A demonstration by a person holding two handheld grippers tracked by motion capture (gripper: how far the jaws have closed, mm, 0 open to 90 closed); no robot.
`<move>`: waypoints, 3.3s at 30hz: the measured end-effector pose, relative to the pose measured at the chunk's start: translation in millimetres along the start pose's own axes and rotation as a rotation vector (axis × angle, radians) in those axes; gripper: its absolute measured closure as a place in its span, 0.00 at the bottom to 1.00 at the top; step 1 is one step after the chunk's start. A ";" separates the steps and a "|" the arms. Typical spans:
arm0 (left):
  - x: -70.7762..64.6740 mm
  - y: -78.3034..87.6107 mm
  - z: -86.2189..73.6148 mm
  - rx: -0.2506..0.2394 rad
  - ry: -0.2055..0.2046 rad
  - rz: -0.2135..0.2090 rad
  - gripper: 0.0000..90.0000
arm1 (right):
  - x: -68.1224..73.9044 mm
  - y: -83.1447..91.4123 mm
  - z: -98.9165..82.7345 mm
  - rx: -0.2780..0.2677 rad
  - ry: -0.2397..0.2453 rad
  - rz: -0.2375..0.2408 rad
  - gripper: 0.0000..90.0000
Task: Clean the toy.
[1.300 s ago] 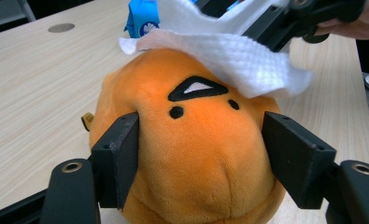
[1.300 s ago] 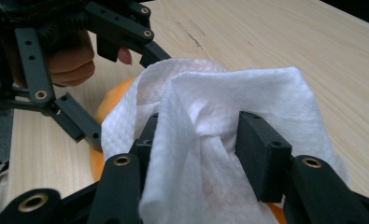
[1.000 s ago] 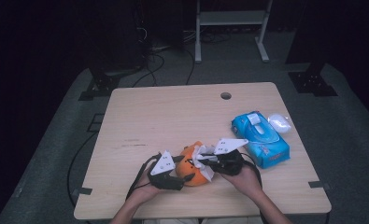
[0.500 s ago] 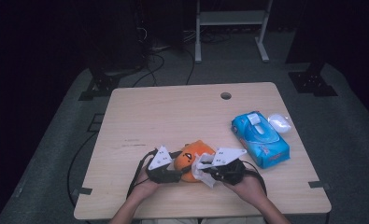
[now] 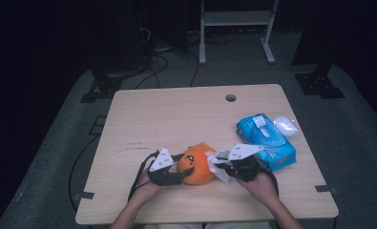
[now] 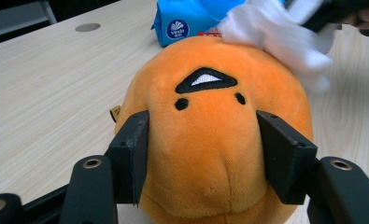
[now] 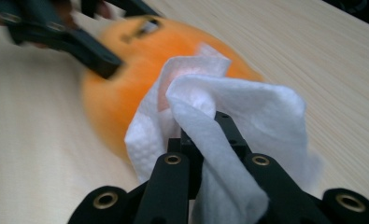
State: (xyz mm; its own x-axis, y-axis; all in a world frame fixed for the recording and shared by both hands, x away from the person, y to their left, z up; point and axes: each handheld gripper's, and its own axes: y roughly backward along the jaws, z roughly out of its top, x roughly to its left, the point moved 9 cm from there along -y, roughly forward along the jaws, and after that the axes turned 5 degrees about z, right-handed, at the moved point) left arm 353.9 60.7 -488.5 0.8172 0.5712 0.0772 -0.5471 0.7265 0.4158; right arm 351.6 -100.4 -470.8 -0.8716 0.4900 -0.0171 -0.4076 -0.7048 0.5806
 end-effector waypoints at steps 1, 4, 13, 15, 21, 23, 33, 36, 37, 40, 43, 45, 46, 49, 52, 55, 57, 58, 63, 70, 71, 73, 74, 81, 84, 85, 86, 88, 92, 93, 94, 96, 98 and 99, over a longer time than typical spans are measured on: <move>-0.3 0.3 -0.1 -0.002 0.001 -0.002 0.45 | -6.2 0.7 -3.3 0.006 -0.013 -0.013 0.93; -3.3 -0.1 -0.3 0.000 -0.012 -0.008 0.45 | -18.1 2.9 -12.4 -0.005 -0.089 -0.005 0.93; -9.7 0.3 4.8 -0.014 -0.002 -0.022 0.40 | 7.4 -6.3 4.5 -0.017 -0.016 0.048 0.93; -6.1 2.2 9.7 -0.023 0.028 0.032 0.22 | -2.6 -5.8 -1.7 -0.021 -0.058 0.043 0.93; -14.0 -1.6 3.2 0.028 0.009 0.019 0.27 | 1.8 -6.2 -0.2 -0.028 -0.063 0.036 0.93; -15.9 -1.7 5.6 0.023 -0.001 0.019 0.36 | 11.9 -8.8 5.1 -0.025 -0.014 0.025 0.93; -11.1 0.3 3.6 0.036 0.072 0.037 0.12 | 0.1 -5.5 2.7 -0.049 -0.068 0.019 0.93; -15.8 -1.8 0.6 0.053 0.012 0.025 0.27 | 10.6 -8.2 7.6 -0.046 -0.029 0.027 0.93; -16.2 -1.5 3.4 0.045 0.004 0.024 0.32 | 16.0 -9.1 10.4 -0.048 -0.011 0.037 0.93; -16.5 -3.4 7.1 0.031 -0.016 0.013 0.43 | 35.4 -14.1 20.6 -0.051 0.054 0.062 0.93; -13.2 -2.1 6.5 0.020 0.013 0.010 0.40 | 27.4 -11.3 22.6 -0.060 0.036 0.043 0.93; -10.1 -1.2 8.1 0.012 0.067 0.050 0.25 | 13.1 -8.6 17.2 -0.049 0.015 -0.005 0.93; -10.0 -1.3 7.9 0.017 0.086 0.053 0.17 | 3.3 -7.6 10.3 -0.040 -0.007 -0.027 0.93; -13.0 -5.3 3.4 0.048 0.104 0.034 0.15 | -1.9 -6.6 2.2 -0.051 -0.064 0.000 0.93; -16.2 -5.4 5.7 0.048 0.038 0.022 0.36 | 16.5 -9.5 12.8 -0.055 -0.003 0.024 0.93; -20.1 -3.8 8.0 0.041 -0.041 0.029 0.45 | 28.3 -12.4 23.6 -0.065 0.044 0.034 0.93; -22.9 -2.4 8.2 0.036 -0.063 0.021 0.46 | 24.9 -10.6 26.9 -0.071 0.039 0.030 0.93; -24.3 -2.7 8.4 0.033 -0.074 0.019 0.46 | 18.8 -8.1 26.5 -0.083 0.019 0.022 0.93; -23.4 -6.5 10.7 0.020 -0.016 0.027 0.27 | -4.8 -4.3 7.3 -0.056 -0.045 -0.025 0.93; -24.8 -9.1 12.4 0.014 -0.048 0.039 0.39 | 29.4 -10.3 25.9 -0.075 0.040 0.059 0.93; -26.8 -8.6 12.8 0.014 -0.073 0.038 0.42 | 31.1 -11.5 29.5 -0.073 0.050 0.056 0.93; -30.0 -8.5 13.0 0.008 -0.107 0.031 0.44 | 26.8 -10.3 32.3 -0.088 0.037 0.054 0.93; -31.7 -8.5 12.8 0.008 -0.126 0.027 0.45 | 22.6 -8.5 32.3 -0.096 0.017 0.048 0.93; -24.7 -11.6 13.6 0.003 0.049 0.015 0.17 | 1.5 -3.7 12.2 -0.070 -0.043 0.007 0.93; -23.4 -13.4 9.9 0.030 0.137 -0.005 0.14 | 10.4 -5.0 8.2 -0.054 -0.034 0.024 0.93; -23.8 -12.7 9.6 0.032 0.118 -0.003 0.22 | 14.8 -5.3 10.3 -0.049 -0.012 0.025 0.93; -24.7 -11.8 10.5 0.028 0.094 0.003 0.27 | 17.6 -4.8 12.4 -0.051 -0.011 0.029 0.93; -28.5 -10.9 13.3 0.016 0.028 0.012 0.36 | 23.7 -4.3 19.8 -0.064 0.004 0.047 0.93; -37.7 -9.9 15.0 0.014 -0.111 0.024 0.43 | 19.2 -3.8 29.1 -0.082 0.009 0.037 0.93; -39.3 -10.0 15.4 0.009 -0.135 0.022 0.44 | 14.9 -2.0 29.4 -0.089 -0.002 0.030 0.93; -40.0 -9.6 15.0 0.012 -0.155 0.019 0.44 | 9.7 -0.3 29.1 -0.095 -0.011 0.023 0.93; -41.4 -9.9 15.3 0.006 -0.164 0.013 0.43 | 1.2 2.0 24.8 -0.091 -0.029 0.004 0.93; -39.4 -10.8 16.1 -0.004 -0.115 0.006 0.34 | -2.6 2.2 15.8 -0.072 -0.043 0.009 0.93; -37.2 -11.6 16.0 0.000 -0.064 -0.001 0.27 | -1.9 1.7 13.2 -0.065 -0.040 0.011 0.93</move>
State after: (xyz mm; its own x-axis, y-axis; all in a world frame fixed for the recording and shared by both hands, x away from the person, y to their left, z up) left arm 332.7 25.0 -481.7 0.8275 0.5449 0.1351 -0.5465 0.7269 0.4159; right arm 356.2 -95.8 -459.0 -0.8648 0.5016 0.0224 -0.4164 -0.7415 0.5261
